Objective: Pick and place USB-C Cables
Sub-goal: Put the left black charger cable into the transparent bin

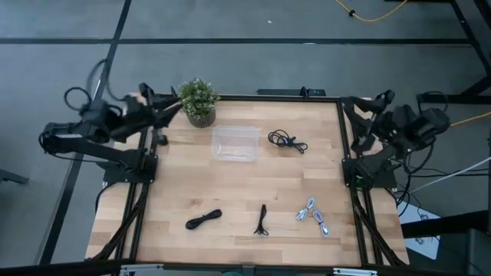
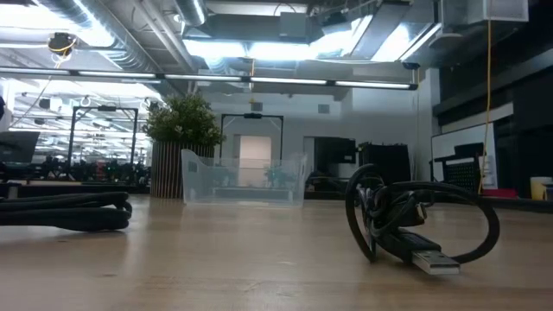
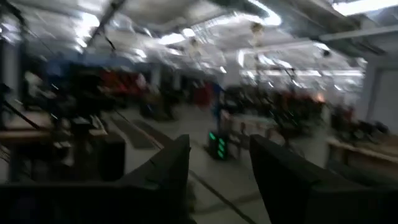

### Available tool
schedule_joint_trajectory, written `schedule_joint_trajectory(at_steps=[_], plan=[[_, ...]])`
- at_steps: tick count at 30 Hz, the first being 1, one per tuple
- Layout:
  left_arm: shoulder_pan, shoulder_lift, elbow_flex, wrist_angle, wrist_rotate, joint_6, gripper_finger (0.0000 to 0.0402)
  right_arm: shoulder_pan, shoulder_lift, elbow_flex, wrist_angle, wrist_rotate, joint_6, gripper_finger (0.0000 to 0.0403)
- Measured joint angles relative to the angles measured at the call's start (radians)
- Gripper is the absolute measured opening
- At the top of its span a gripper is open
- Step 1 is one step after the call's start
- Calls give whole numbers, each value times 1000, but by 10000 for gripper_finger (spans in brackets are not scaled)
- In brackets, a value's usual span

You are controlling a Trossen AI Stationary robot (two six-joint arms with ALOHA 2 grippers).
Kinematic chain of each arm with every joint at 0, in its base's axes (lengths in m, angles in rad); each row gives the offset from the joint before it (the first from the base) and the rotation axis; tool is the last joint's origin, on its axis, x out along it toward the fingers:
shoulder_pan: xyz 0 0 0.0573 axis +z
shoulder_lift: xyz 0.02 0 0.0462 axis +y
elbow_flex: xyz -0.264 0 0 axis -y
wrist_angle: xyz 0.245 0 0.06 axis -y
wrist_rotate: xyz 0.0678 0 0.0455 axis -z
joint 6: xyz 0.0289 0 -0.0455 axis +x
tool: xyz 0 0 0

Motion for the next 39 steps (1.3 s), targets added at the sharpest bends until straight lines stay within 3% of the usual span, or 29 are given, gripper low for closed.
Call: schedule_joint_trajectory(at_steps=[4, 11, 19, 26, 35, 39], plan=[[0, 115, 152, -199, -14, -2, 93, 0, 84, 132, -224, 117, 102, 174], [4, 235, 233, -318, 13, -36, 93, 0, 168, 264, -642, 115, 417, 174], [60, 346, 233, -419, 114, -139, 93, -37, 193, 282, -996, -145, 763, 174], [126, 454, 232, -479, 254, -163, 93, -177, 257, 253, -1229, -274, 1044, 174], [158, 548, 232, -587, 406, -163, 93, -472, 457, 73, -1223, -599, 1022, 174], [143, 575, 232, -702, 428, -171, 93, -575, 551, -16, -1158, -664, 969, 174]])
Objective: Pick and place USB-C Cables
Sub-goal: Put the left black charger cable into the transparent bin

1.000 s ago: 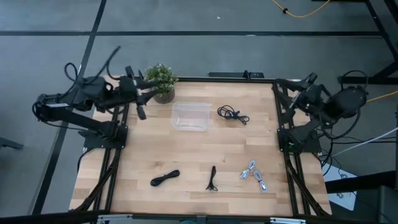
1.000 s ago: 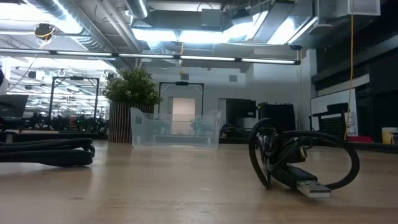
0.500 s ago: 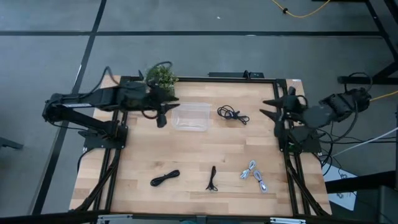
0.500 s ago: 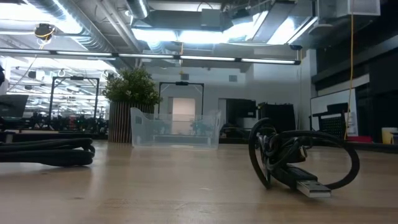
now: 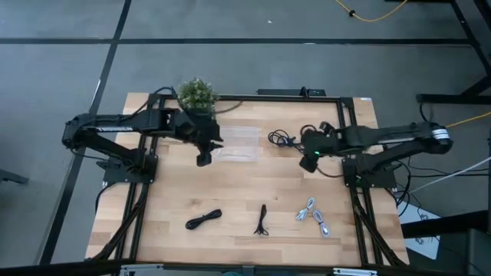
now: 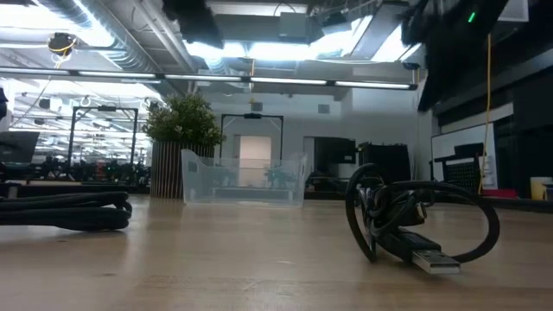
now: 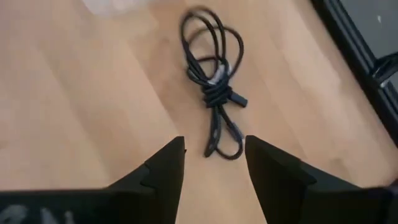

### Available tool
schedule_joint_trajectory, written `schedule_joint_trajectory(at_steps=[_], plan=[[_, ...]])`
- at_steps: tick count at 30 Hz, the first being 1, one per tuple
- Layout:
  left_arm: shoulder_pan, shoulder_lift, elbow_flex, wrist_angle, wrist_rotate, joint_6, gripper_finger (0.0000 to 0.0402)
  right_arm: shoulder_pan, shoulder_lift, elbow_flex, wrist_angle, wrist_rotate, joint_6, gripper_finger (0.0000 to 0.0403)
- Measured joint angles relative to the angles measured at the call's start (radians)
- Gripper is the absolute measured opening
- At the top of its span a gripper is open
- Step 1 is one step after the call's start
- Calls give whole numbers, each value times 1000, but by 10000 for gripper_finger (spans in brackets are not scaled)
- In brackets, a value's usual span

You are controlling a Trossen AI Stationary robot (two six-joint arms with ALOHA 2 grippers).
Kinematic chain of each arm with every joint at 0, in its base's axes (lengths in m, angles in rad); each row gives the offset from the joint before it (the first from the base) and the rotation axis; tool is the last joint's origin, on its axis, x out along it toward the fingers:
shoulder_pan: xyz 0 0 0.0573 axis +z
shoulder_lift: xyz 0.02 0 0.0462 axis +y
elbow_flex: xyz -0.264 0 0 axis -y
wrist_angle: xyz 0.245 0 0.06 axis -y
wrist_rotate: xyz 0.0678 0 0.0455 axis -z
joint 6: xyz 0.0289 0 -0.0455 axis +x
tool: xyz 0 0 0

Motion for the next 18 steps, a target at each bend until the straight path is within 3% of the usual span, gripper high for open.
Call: schedule_joint_trajectory(at_steps=[7, 15, 18], plan=[[-41, 42, 0, -112, -3, -122, 93, -145, 140, -80, 170, -57, -161, 174], [-102, 81, -2, -137, -1, -127, 93, -250, 232, -82, 322, -65, -344, 174], [-123, 91, -2, -143, -1, -126, 93, -292, 254, -82, 361, -139, -397, 174]])
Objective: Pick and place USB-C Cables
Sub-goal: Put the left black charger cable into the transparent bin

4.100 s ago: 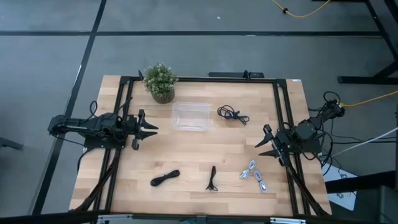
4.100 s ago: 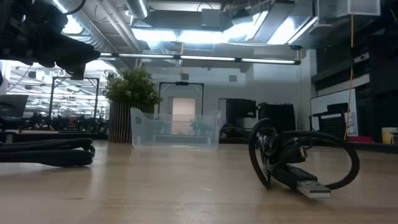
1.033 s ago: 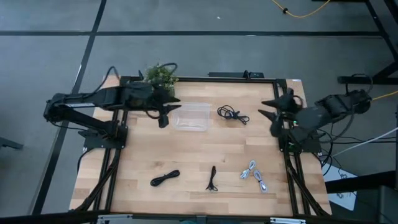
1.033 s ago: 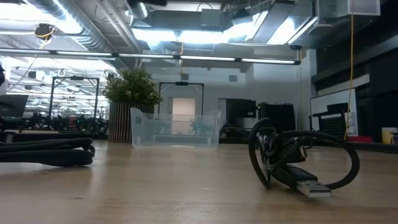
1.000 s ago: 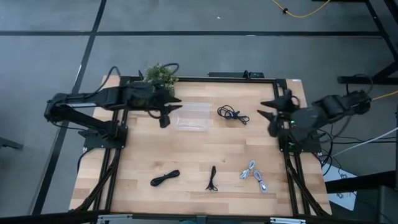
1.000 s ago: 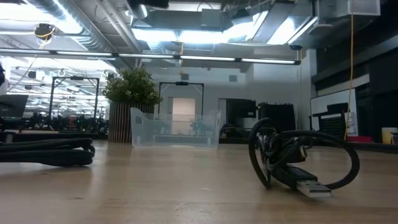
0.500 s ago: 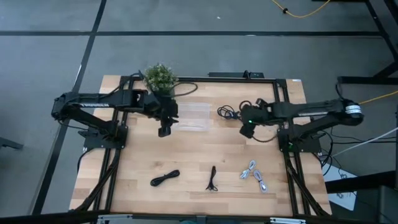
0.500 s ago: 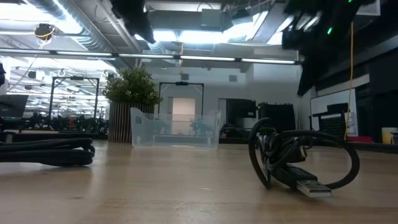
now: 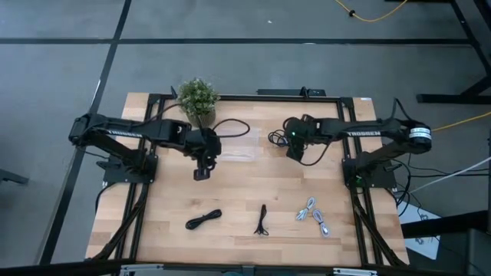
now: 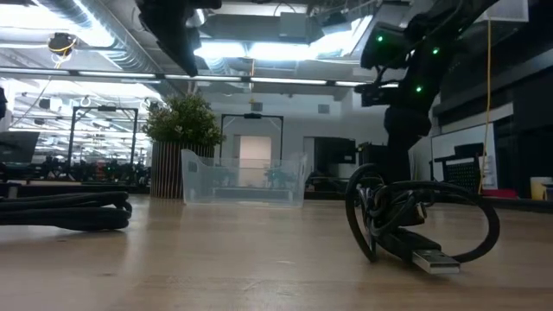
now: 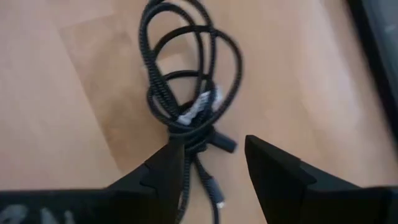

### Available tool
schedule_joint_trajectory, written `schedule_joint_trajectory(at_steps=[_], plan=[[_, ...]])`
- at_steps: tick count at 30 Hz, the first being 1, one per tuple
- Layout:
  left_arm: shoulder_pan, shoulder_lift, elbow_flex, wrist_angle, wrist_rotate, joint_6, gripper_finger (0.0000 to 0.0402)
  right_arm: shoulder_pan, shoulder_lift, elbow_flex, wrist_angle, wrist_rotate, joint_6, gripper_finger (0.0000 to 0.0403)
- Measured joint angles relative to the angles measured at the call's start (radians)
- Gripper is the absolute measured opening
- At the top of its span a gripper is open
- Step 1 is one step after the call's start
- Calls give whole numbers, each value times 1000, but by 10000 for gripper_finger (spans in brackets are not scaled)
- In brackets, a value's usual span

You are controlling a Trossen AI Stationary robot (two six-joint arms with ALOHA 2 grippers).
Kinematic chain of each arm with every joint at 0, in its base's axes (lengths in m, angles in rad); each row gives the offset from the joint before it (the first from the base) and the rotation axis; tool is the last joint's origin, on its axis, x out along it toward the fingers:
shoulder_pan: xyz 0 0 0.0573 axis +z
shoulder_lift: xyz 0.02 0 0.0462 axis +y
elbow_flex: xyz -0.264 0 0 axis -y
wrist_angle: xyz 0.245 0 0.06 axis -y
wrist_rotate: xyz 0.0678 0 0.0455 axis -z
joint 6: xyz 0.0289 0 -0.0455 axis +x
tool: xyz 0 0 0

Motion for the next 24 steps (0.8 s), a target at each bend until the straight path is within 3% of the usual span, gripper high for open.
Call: schedule_joint_trajectory(at_steps=[3, 9, 17, 20, 24], plan=[[-19, 6, 0, -8, 0, 0, 93, -35, 21, 0, 18, -79, -26, 174], [-51, 4, 0, -5, -5, 0, 93, -68, 36, 0, 19, -126, 10, 174], [-101, 13, 0, -28, 17, -101, 93, -24, 36, 0, -178, -303, 426, 174], [-132, 27, -3, -32, 14, -200, 93, 28, 36, -2, -264, -289, 485, 174], [-173, 71, -32, -40, -36, -183, 93, 110, 35, -4, -301, -238, 531, 174]])
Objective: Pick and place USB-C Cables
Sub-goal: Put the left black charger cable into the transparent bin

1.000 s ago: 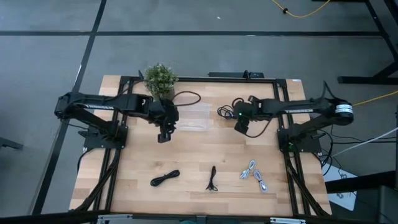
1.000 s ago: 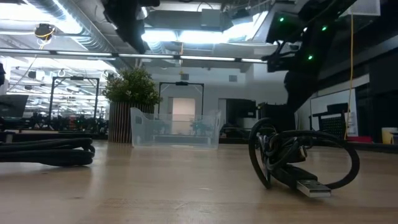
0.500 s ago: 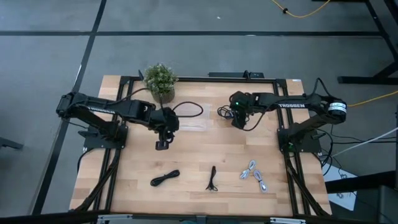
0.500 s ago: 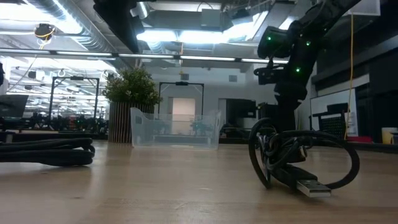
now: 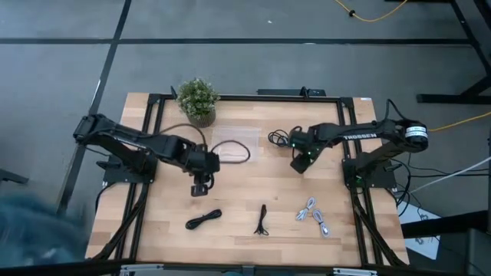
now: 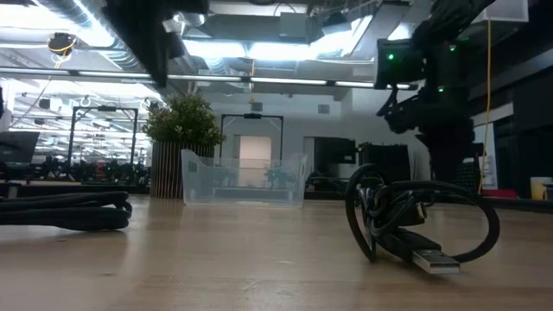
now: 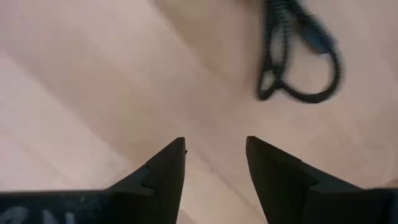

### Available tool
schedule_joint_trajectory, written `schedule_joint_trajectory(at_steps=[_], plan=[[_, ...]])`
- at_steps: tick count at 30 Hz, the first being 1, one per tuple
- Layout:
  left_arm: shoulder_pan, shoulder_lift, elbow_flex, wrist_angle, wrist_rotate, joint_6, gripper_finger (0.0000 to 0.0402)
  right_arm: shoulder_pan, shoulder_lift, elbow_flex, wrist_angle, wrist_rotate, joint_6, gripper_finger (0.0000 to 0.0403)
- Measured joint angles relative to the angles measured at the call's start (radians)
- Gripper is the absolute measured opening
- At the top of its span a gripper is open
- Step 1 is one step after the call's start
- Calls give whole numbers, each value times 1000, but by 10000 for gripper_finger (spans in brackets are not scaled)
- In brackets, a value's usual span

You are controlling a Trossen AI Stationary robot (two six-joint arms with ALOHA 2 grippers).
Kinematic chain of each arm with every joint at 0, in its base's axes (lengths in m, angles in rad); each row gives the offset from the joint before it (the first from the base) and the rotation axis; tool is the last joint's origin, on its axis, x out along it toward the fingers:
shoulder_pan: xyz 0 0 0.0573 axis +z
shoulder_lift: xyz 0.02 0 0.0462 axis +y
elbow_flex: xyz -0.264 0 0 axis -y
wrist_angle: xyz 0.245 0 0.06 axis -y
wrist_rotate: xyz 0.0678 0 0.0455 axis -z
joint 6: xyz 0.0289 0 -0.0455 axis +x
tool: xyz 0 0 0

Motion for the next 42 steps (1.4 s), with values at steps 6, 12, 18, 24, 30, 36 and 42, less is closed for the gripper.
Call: schedule_joint_trajectory(at_steps=[6, 12, 18, 24, 30, 36, 42], plan=[[-15, 80, -15, 2, -3, 102, 93, 109, 0, 0, 1, 4, 47, 174], [-17, 155, -15, 17, 39, 7, 93, 218, 0, 0, -5, 2, 139, 174], [-33, 189, -15, 20, 33, -104, 93, 321, 0, 0, 2, 3, 187, 174], [-70, 188, -15, 39, -41, -307, 93, 406, 0, 0, 33, 4, 271, 174], [-142, 188, -15, 47, -42, -388, 93, 522, 0, 0, 96, 17, 397, 174], [-209, 188, -15, 106, -42, -397, 93, 641, 0, 0, 210, 88, 426, 174], [-248, 206, -15, 149, -72, -459, 93, 720, 0, 0, 310, 92, 417, 174]])
